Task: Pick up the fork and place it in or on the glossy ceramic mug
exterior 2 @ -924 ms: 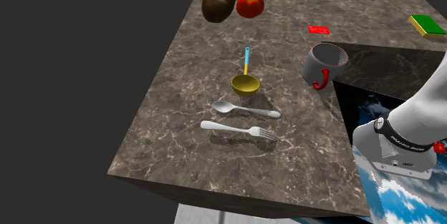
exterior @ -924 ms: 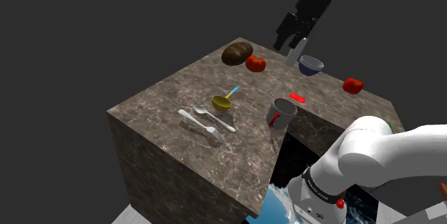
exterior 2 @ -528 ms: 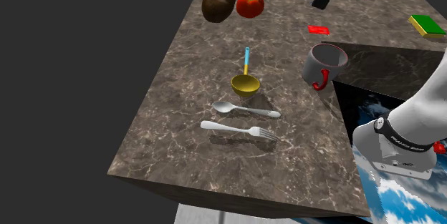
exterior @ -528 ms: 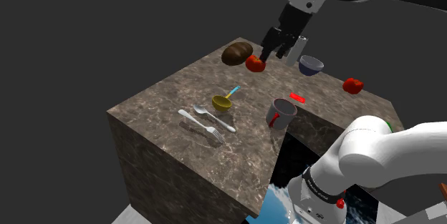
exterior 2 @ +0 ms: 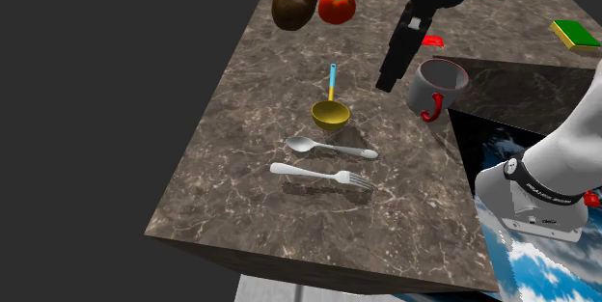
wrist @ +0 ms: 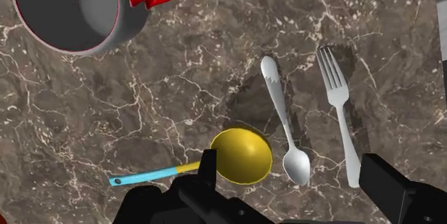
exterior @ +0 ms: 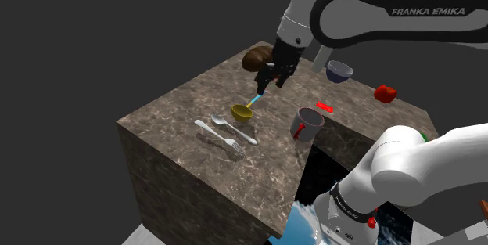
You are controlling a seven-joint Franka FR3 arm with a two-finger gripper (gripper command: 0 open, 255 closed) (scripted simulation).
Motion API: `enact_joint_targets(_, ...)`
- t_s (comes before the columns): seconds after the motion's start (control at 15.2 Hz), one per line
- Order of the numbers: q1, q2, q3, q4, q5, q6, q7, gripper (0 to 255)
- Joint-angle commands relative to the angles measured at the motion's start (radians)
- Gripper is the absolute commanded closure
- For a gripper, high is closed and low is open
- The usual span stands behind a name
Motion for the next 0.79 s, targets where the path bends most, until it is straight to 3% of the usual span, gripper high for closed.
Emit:
enact_joint_targets(0.0,0.010,0.045,0.028,-0.013,0.005,0.050,0.023,0)
enact_joint_targets(0.73,0.047,0.375,0.182,-0.023,-0.028,0.332,0.179,0)
